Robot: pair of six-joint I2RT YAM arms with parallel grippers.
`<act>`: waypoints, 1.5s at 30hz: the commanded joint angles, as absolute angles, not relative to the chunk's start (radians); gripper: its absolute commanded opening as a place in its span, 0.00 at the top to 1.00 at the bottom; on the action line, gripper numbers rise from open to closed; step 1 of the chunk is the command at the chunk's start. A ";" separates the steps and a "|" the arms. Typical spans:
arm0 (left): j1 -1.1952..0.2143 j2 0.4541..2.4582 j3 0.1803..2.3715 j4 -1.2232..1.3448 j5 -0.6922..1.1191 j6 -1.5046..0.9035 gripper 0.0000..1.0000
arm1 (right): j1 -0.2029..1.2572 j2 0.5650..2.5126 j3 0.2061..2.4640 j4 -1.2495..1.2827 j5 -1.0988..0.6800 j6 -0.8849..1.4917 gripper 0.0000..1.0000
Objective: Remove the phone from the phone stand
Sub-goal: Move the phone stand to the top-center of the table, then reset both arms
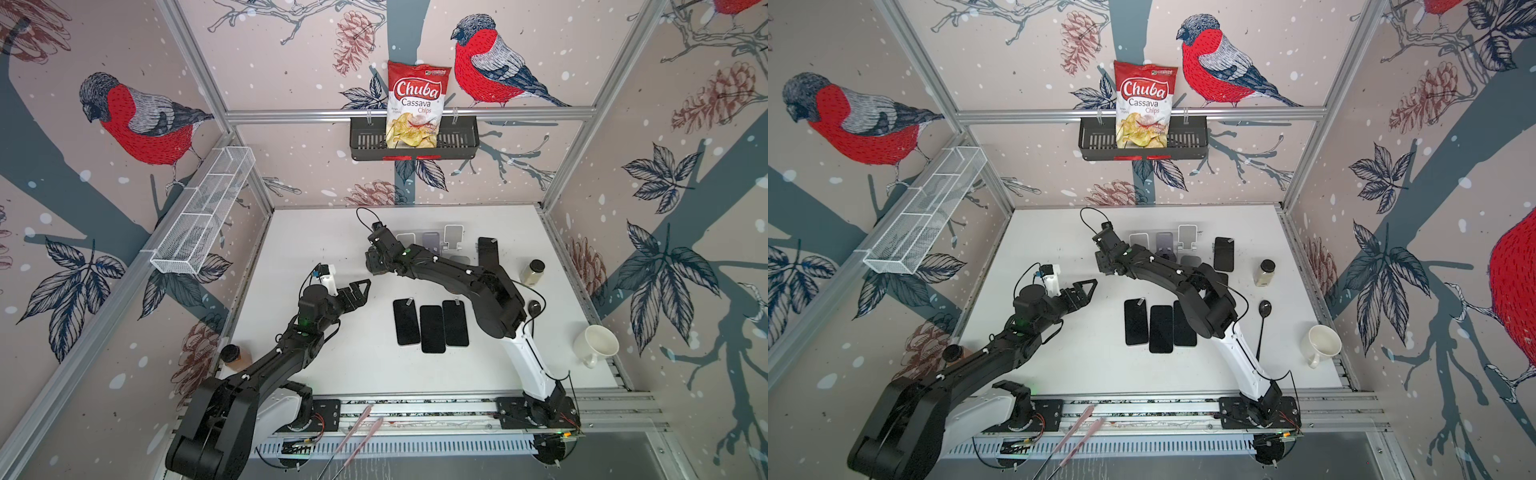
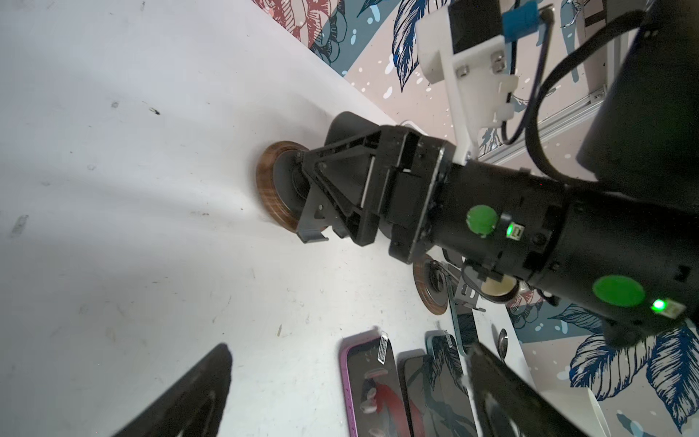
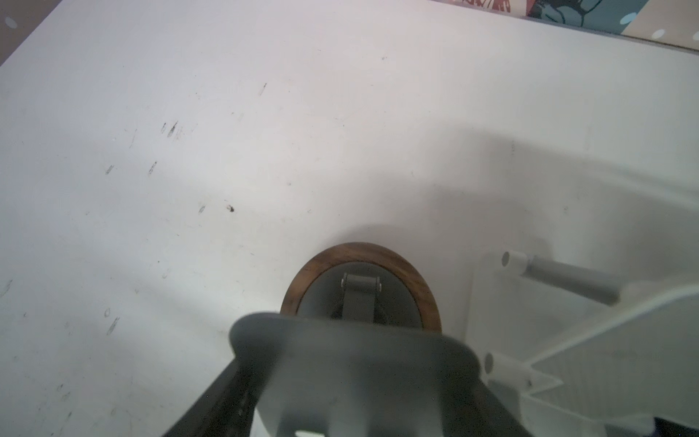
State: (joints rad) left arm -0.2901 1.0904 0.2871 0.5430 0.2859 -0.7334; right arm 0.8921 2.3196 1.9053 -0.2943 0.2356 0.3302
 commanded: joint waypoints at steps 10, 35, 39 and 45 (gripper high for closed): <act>-0.286 1.081 0.288 0.583 0.290 -0.720 0.04 | 0.884 2.395 2.003 -0.358 0.228 0.361 0.26; -0.285 1.021 0.316 0.500 0.274 -0.668 0.04 | 0.895 2.225 1.893 -0.320 0.309 0.326 0.00; -0.285 1.019 0.334 0.463 0.264 -0.645 0.04 | 0.899 2.127 1.785 -0.268 0.330 0.324 0.00; -0.285 1.003 0.341 0.446 0.244 -0.637 0.04 | 0.890 1.975 1.633 -0.233 0.366 0.316 0.00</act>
